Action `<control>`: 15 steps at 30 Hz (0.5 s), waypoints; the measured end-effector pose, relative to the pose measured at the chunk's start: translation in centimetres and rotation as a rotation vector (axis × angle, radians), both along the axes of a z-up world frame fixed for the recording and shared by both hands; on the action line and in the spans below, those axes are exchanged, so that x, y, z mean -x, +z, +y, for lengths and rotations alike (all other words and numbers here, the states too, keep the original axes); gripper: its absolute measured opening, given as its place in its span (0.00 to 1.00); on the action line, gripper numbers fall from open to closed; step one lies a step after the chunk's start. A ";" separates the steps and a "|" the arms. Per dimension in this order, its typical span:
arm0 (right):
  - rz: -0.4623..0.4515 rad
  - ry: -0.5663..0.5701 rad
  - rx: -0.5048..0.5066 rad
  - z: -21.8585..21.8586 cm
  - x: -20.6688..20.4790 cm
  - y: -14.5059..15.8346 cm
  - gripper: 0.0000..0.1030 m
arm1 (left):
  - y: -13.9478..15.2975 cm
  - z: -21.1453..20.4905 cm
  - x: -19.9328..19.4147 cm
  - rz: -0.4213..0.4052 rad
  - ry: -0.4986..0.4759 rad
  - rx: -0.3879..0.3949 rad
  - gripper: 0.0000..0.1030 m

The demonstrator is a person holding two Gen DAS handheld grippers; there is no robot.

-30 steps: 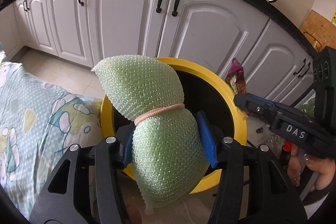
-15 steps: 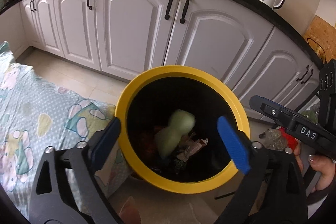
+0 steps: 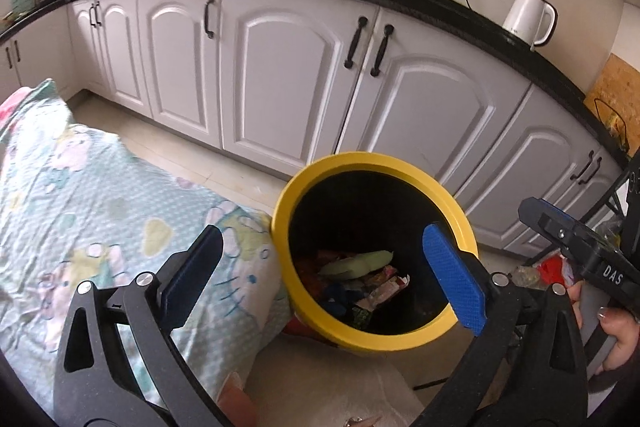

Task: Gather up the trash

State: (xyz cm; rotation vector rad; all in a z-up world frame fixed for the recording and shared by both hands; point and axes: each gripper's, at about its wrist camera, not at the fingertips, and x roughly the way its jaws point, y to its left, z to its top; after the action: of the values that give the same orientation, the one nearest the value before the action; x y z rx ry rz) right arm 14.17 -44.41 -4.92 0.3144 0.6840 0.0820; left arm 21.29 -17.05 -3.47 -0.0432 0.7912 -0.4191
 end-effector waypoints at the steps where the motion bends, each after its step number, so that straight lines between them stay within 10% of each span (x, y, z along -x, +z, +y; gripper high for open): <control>1: -0.008 0.007 0.012 0.4 0.2 0.3 0.88 | 0.3 0.4 0.3 -0.008 0.009 -0.003 0.89; 15: -0.091 0.075 0.104 5.5 4.0 3.1 0.94 | 2.8 5.0 5.5 -0.104 0.084 -0.046 0.89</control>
State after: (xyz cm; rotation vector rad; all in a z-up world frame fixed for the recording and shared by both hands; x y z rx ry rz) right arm 10.17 -38.94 -1.85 0.1840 0.6073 0.1314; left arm 15.74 -12.06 -0.67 -0.0113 0.6934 -0.3208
